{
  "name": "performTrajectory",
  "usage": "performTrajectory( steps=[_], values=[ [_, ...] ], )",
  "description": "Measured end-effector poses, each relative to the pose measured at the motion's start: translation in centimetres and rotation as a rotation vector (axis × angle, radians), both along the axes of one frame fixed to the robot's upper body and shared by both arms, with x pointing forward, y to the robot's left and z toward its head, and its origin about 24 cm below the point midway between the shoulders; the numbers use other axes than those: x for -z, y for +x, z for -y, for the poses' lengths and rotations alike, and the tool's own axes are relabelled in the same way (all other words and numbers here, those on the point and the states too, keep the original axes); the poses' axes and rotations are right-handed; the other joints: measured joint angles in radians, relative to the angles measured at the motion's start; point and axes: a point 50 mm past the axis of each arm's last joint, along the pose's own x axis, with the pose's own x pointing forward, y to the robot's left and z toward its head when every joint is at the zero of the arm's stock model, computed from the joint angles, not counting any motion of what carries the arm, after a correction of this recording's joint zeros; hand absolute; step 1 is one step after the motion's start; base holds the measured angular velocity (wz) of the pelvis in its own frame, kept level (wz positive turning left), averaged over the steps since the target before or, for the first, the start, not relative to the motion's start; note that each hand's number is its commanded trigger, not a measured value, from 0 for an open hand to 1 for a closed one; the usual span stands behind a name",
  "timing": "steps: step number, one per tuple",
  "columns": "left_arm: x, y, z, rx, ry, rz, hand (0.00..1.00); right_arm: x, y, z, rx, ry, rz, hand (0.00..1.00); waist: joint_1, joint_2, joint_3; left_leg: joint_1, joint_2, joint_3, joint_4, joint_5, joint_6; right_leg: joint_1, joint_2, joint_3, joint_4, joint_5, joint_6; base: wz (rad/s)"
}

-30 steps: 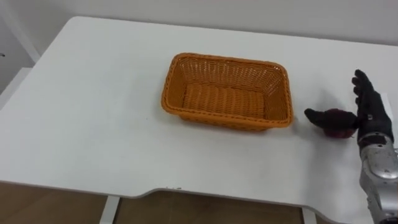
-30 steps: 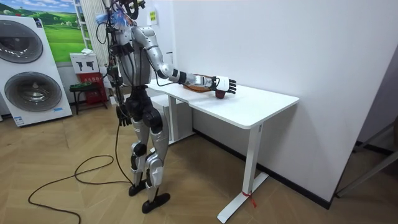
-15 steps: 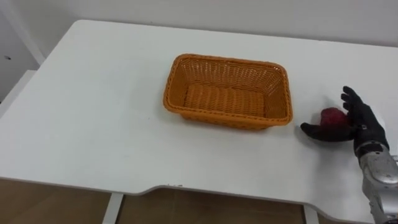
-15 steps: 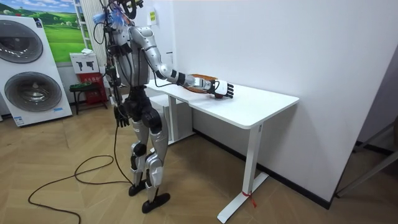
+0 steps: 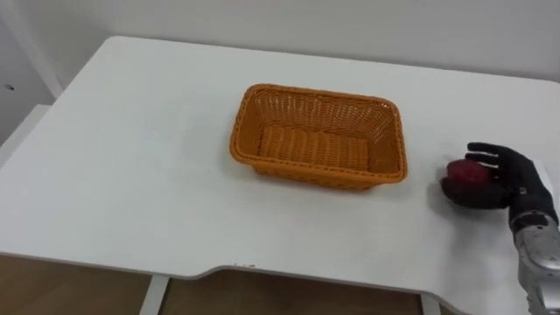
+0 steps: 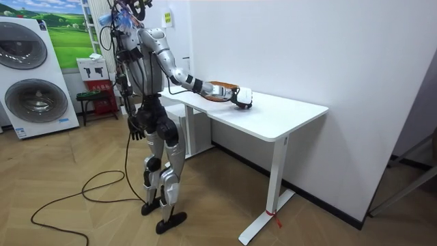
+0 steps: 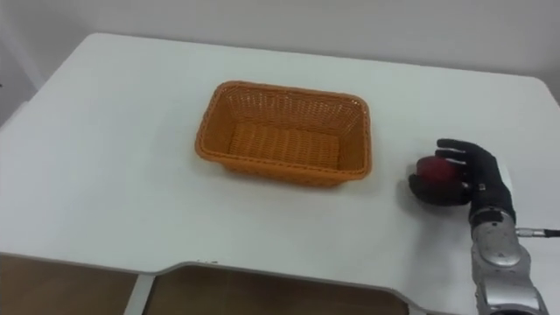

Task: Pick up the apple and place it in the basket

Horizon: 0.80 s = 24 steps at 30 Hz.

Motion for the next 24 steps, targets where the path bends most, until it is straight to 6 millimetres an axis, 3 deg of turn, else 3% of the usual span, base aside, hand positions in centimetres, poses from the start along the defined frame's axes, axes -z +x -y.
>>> performTrajectory(
  steps=[10, 16, 19, 21, 24],
  values=[
    [-0.1, 0.6, -0.2, 0.007, 0.013, 0.016, 0.0, 0.3, -0.7, 0.2, 0.03, -0.019, 0.002, 1.0, 0.003, 0.012, -0.002, 0.002, 0.0, -0.003, -0.008, 0.0, 0.0, 0.008, 0.005, 0.002, -0.008, 0.003, -0.001, 0.0],
    [-0.1, 0.8, -0.2, 0.011, 0.011, 0.027, 0.0, -0.4, 0.0, -0.3, -0.001, -0.077, 0.01, 1.0, 0.025, 0.019, 0.0022, 0.01, 0.0, 0.005, -0.011, 0.0, 0.0, 0.006, 0.007, 0.028, -0.008, 0.003, 0.0, -0.08],
    [-0.1, 1.2, -0.1, 0.017, 0.004, 0.042, 0.0, -1.7, 0.8, -0.9, -0.057, -0.183, 0.036, 1.0, 0.027, 0.032, 0.0052, -0.001, 0.0, 0.009, -0.013, 0.0, 0.0, -0.012, 0.007, 0.03, 0.002, 0.003, 0.0, -0.07],
    [0.0, 1.3, 0.0, 0.017, 0.001, 0.044, 0.0, -4.0, 1.7, -1.7, -0.085, -0.226, 0.14, 1.0, 0.028, 0.038, 0.0112, -0.01, -0.001, 0.012, -0.014, 0.003, 0.001, -0.03, 0.006, 0.034, 0.012, 0.003, 0.0, -0.05],
    [0.0, 1.0, 0.0, 0.016, 0.001, 0.036, 0.0, -7.4, 2.7, -3.2, -0.11, -0.255, 0.317, 1.0, 0.03, 0.042, 0.0087, -0.019, 0.0, 0.013, -0.011, 0.005, 0.0, -0.041, 0.006, 0.037, 0.016, 0.003, 0.0, 0.0]
  ],
)
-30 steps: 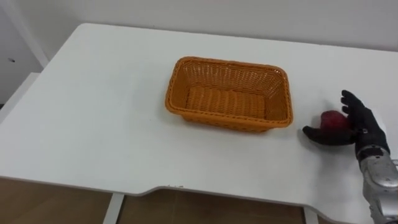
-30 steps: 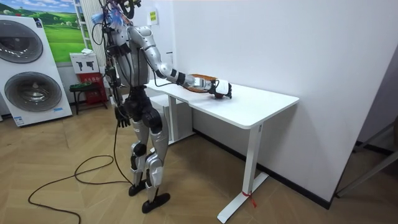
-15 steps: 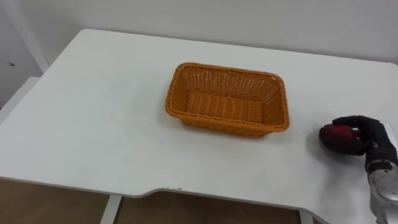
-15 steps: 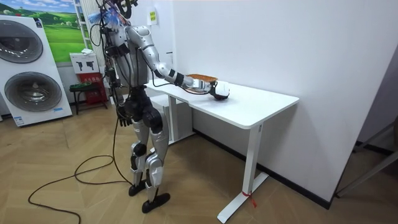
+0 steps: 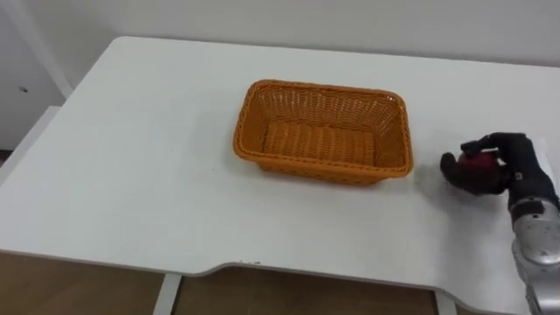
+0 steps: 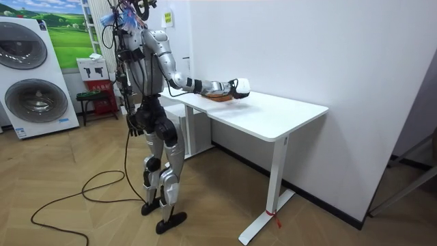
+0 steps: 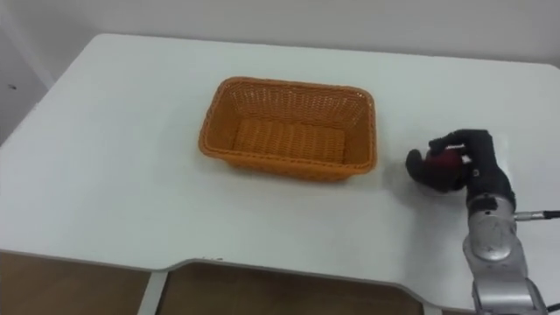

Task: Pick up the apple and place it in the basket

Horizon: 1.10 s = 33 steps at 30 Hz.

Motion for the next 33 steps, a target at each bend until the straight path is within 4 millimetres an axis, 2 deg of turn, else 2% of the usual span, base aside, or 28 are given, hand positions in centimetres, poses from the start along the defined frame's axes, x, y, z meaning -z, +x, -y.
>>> performTrajectory(
  steps=[4, 6, 8, 17, 18, 19, 20, 21, 22, 23, 27, 33],
  values=[
    [0.1, -0.5, 0.3, -0.006, -0.004, -0.012, 0.0, -3.1, 0.5, -1.7, -0.052, -0.022, 0.149, 1.0, 0.003, -0.015, -0.0022, 0.0, 0.0, -0.001, -0.003, 0.0, -0.001, 0.003, 0.001, -0.002, -0.007, 0.0, 0.0, 0.0],
    [0.2, -0.8, 0.5, -0.003, -0.008, -0.023, 0.0, -4.5, 0.5, -2.3, -0.077, -0.036, 0.211, 1.0, 0.01, -0.023, -0.0064, -0.001, -0.001, -0.002, -0.003, 0.0, -0.001, 0.003, 0.001, -0.003, -0.008, 0.0, 0.0, 0.0],
    [0.2, -0.8, 0.5, -0.001, -0.011, -0.029, 0.0, -5.5, 0.5, -2.9, -0.102, -0.052, 0.251, 1.0, 0.022, -0.023, -0.0064, -0.002, -0.001, -0.002, -0.003, 0.0, -0.001, 0.002, 0.001, -0.004, -0.008, 0.0, 0.0, 0.0],
    [0.6, -0.8, 1.5, 0.012, -0.036, -0.037, 0.0, -9.7, -0.1, -6.5, -0.242, -0.135, 0.432, 1.0, 0.026, -0.005, 0.0033, -0.025, 0.001, -0.004, -0.002, 0.0, -0.001, -0.012, 0.0, -0.013, -0.006, 0.0, 0.0, 0.01],
    [0.6, -0.5, 1.6, 0.014, -0.037, -0.031, 0.0, -10.0, -0.2, -6.9, -0.262, -0.135, 0.444, 0.95, 0.03, -0.005, 0.0015, -0.027, 0.001, -0.004, -0.003, 0.0, -0.001, -0.016, 0.0, -0.014, -0.006, 0.0, 0.0, 0.0],
    [0.6, -0.4, 1.6, 0.015, -0.037, -0.028, 0.0, -10.2, -0.3, -7.2, -0.274, -0.136, 0.451, 0.7, 0.032, -0.005, 0.0004, -0.03, 0.001, -0.003, -0.003, 0.0, -0.001, -0.019, 0.0, -0.013, -0.005, 0.0, -0.001, 0.0],
    [0.6, -0.1, 1.6, 0.019, -0.037, -0.021, 0.0, -10.4, -0.3, -7.7, -0.305, -0.138, 0.458, 0.64, 0.032, -0.006, -0.0002, -0.033, 0.001, -0.002, -0.001, 0.001, -0.001, -0.022, 0.001, -0.01, -0.006, 0.001, -0.001, 0.0],
    [0.6, 0.3, 1.7, 0.028, -0.039, -0.015, 0.0, -10.5, -0.2, -8.4, -0.344, -0.141, 0.451, 0.4, 0.033, -0.005, -0.0001, -0.033, 0.001, -0.001, -0.001, 0.001, -0.001, -0.023, 0.001, -0.009, -0.007, 0.001, -0.001, 0.0],
    [0.6, 0.5, 1.7, 0.032, -0.04, -0.012, 0.0, -10.4, -0.1, -8.8, -0.366, -0.141, 0.444, 0.09, 0.033, -0.005, -0.0001, -0.033, 0.001, -0.001, -0.001, 0.001, -0.001, -0.023, 0.001, -0.009, -0.007, 0.001, -0.001, 0.0],
    [0.6, 1.1, 1.8, 0.05, -0.042, -0.001, 0.0, -10.2, 0.0, -9.5, -0.411, -0.142, 0.425, 0.0, 0.033, -0.005, -0.0001, -0.033, 0.001, -0.002, 0.001, 0.001, -0.001, -0.023, 0.0, -0.007, -0.008, 0.001, -0.001, 0.0],
    [0.6, 3.5, 2.3, 0.106, -0.052, 0.045, 0.0, -9.2, 0.1, -11.5, -0.523, -0.164, 0.338, 0.0, 0.055, -0.005, -0.0001, -0.032, 0.001, -0.004, 0.001, 0.001, -0.001, -0.023, 0.0, -0.007, -0.01, 0.001, -0.001, 0.0],
    [0.5, 3.9, 2.4, 0.12, -0.053, 0.055, 0.0, -8.4, 0.1, -12.8, -0.602, -0.155, 0.265, 0.0, 0.067, -0.006, 0.0, -0.032, 0.0, -0.006, -0.002, 0.001, -0.001, -0.023, 0.0, -0.01, -0.012, 0.001, -0.001, 0.0]
  ],
)
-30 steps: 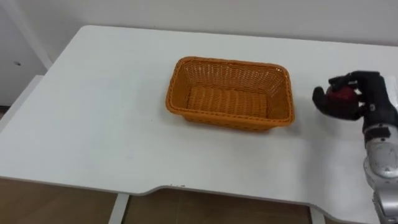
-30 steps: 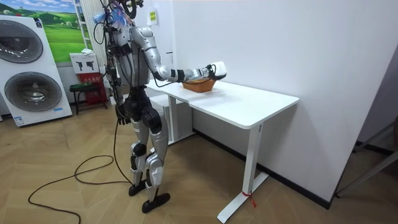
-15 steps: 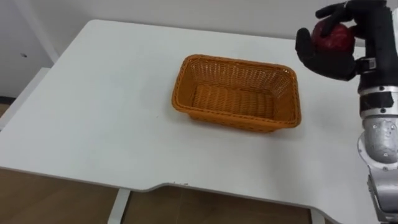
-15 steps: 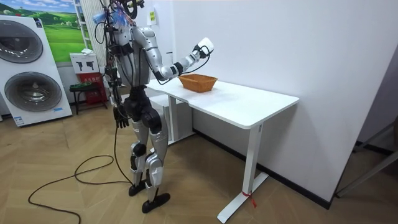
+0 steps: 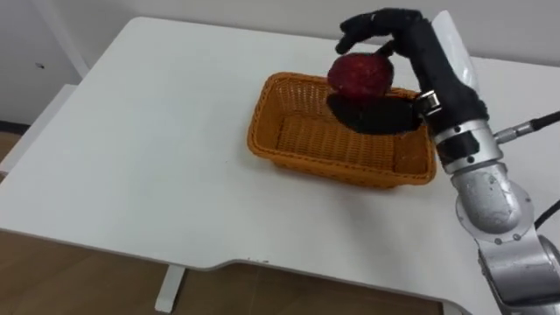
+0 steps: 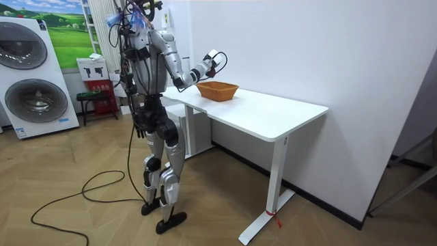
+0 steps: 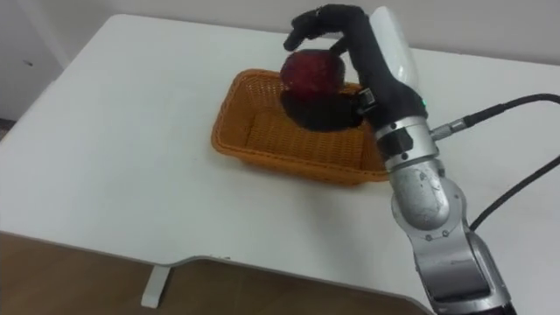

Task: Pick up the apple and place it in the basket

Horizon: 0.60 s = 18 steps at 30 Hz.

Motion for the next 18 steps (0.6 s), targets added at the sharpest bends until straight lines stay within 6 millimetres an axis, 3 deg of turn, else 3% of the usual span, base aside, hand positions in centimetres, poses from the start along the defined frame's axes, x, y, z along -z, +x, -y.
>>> performTrajectory(
  steps=[18],
  values=[
    [0.17, -0.12, 0.37, 0.03, -0.004, -0.02, 0.0, 0.07, 0.01, -0.09, -0.024, -0.003, -0.02, 0.0, 0.005, -0.014, 0.0007, -0.002, 0.0, 0.004, 0.003, 0.0, 0.0, 0.003, -0.001, 0.0, 0.004, 0.0, 0.0, 0.0]
  ],
)
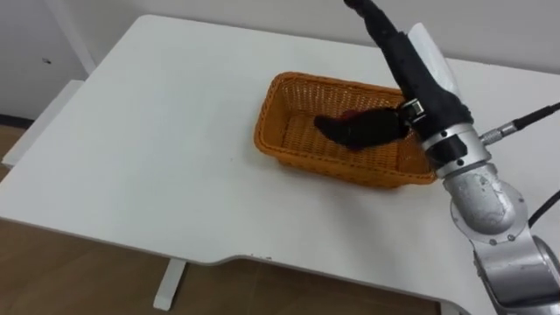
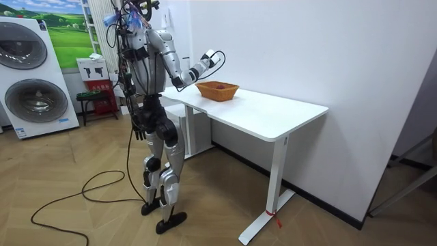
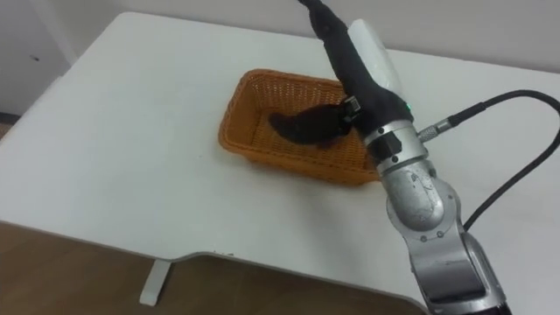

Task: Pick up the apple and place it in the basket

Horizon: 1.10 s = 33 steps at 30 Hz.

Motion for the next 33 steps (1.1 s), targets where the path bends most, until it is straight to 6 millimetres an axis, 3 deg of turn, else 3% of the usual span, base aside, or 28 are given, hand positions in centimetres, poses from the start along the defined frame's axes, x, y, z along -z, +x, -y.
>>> performTrajectory(
  steps=[4, 7, 12, 17, 22, 24, 25, 26, 31, 33],
  values=[
    [0.0, -0.8, -0.3, -0.028, 0.008, -0.008, 0.0, -0.7, 0.1, 1.5, 0.079, 0.023, 0.052, 0.0, -0.022, -0.001, 0.0007, 0.002, -0.001, -0.002, 0.0, 0.0, 0.0, -0.001, -0.001, 0.0, -0.002, 0.0, 0.0, 0.0],
    [-0.1, -1.7, -0.7, -0.07, 0.028, -0.003, 0.0, -2.0, -0.1, 3.9, 0.217, 0.068, 0.159, 0.0, -0.049, -0.006, 0.0009, 0.002, 0.0, -0.001, -0.002, 0.0, 0.0, -0.001, -0.001, -0.008, -0.002, 0.0, 0.0, 0.01],
    [-0.3, -4.5, -1.7, -0.168, 0.075, -0.028, 0.0, -5.0, -2.2, 10.6, 0.573, 0.256, 0.434, 0.0, -0.115, -0.022, -0.0035, 0.003, -0.001, -0.001, -0.004, 0.0, 0.0, -0.001, 0.0, -0.001, -0.006, 0.0, 0.0, 0.0],
    [-0.7, -6.3, -2.6, -0.219, 0.12, -0.032, 0.0, -5.2, -5.3, 17.4, 0.934, 0.476, 0.62, 0.0, -0.167, -0.026, -0.0074, 0.004, 0.0, 0.01, -0.004, 0.0, 0.0, 0.002, 0.0, 0.0, -0.014, 0.002, 0.002, -0.04],
    [-1.2, -7.4, -3.3, -0.265, 0.177, -0.023, 0.0, -1.3, -10.0, 23.8, 1.358, 0.852, 0.658, 0.0, -0.217, -0.022, -0.0082, -0.008, 0.0, 0.009, 0.001, 0.0, 0.0, -0.002, 0.0, -0.007, -0.013, 0.002, 0.002, 0.03],
    [-1.2, -7.7, -3.4, -0.285, 0.187, -0.025, 0.0, 1.1, -12.3, 25.9, 1.557, 0.968, 0.645, 0.0, -0.246, -0.011, -0.0135, -0.018, -0.002, -0.001, 0.001, -0.001, 0.001, -0.005, 0.0, -0.015, -0.013, 0.002, 0.002, 0.1],
    [-1.2, -7.7, -3.3, -0.288, 0.186, -0.026, 0.0, 1.8, -12.8, 26.3, 1.601, 1.002, 0.639, 0.0, -0.248, -0.008, -0.0145, -0.019, -0.002, 0.001, 0.002, -0.001, 0.001, -0.006, 0.0, -0.012, -0.012, 0.003, 0.002, 0.0],
    [-1.1, -7.6, -3.1, -0.282, 0.183, -0.029, 0.0, 3.2, -13.9, 26.9, 1.686, 1.06, 0.612, 0.0, -0.249, 0.002, -0.0203, -0.022, -0.001, 0.001, 0.002, -0.001, 0.001, -0.014, 0.001, -0.003, -0.005, 0.002, 0.002, -0.13],
    [-1.2, -6.7, -3.3, -0.287, 0.19, -0.025, 0.0, 10.6, -17.0, 27.5, 1.984, 1.122, 0.29, 0.0, -0.254, 0.02, -0.0195, -0.016, -0.002, 0.015, 0.0, 0.0, 0.0, -0.015, 0.005, 0.013, 0.004, 0.002, 0.0, -0.06],
    [-1.1, -6.6, -3.0, -0.294, 0.184, -0.028, 0.0, 15.9, -19.3, 26.1, 2.101, 1.129, -0.021, 0.0, -0.245, 0.013, -0.0184, -0.014, 0.0, 0.019, 0.001, 0.001, -0.001, -0.013, 0.009, 0.026, 0.001, 0.003, -0.002, -0.04]
  ],
)
